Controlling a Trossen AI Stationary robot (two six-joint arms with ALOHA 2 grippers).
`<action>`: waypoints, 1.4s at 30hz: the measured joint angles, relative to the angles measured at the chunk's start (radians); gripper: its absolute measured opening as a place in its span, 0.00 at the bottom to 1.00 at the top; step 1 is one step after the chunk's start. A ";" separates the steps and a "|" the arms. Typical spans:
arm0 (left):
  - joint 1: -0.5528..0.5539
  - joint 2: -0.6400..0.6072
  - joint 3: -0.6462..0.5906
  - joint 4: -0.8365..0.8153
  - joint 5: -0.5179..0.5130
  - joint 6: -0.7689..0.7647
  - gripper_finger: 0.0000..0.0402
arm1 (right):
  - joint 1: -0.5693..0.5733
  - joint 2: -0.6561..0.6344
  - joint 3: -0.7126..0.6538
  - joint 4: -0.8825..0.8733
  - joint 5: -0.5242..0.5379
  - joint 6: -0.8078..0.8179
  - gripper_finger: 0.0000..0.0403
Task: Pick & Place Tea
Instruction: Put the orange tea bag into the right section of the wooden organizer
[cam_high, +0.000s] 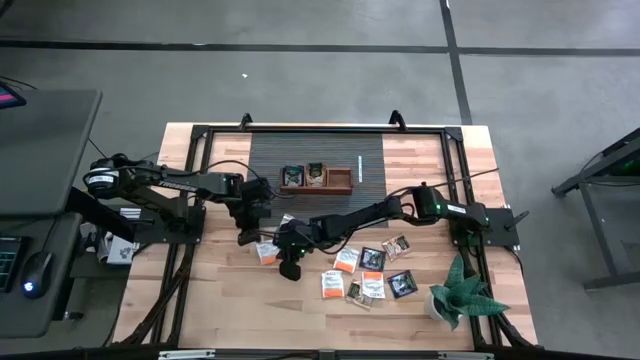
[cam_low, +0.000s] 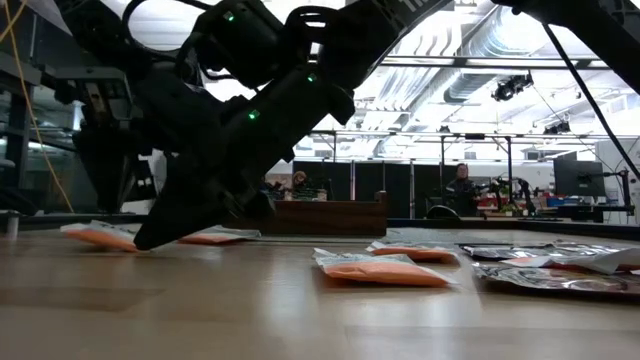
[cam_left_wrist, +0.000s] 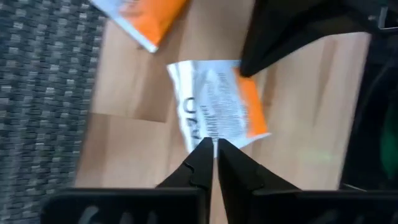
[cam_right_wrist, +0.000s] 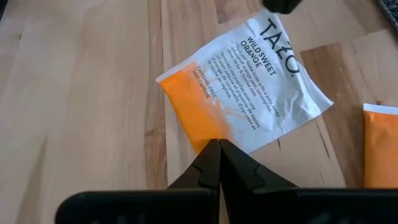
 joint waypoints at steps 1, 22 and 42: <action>0.000 0.001 0.000 0.001 0.006 -0.002 0.08 | 0.000 0.000 0.000 0.001 0.000 0.000 0.00; 0.002 0.249 0.005 0.130 0.176 -0.181 0.39 | 0.009 0.002 -0.002 0.004 0.041 0.056 0.00; 0.000 0.237 0.001 0.148 0.147 -0.137 0.00 | 0.020 -0.120 -0.008 -0.086 0.019 0.063 0.00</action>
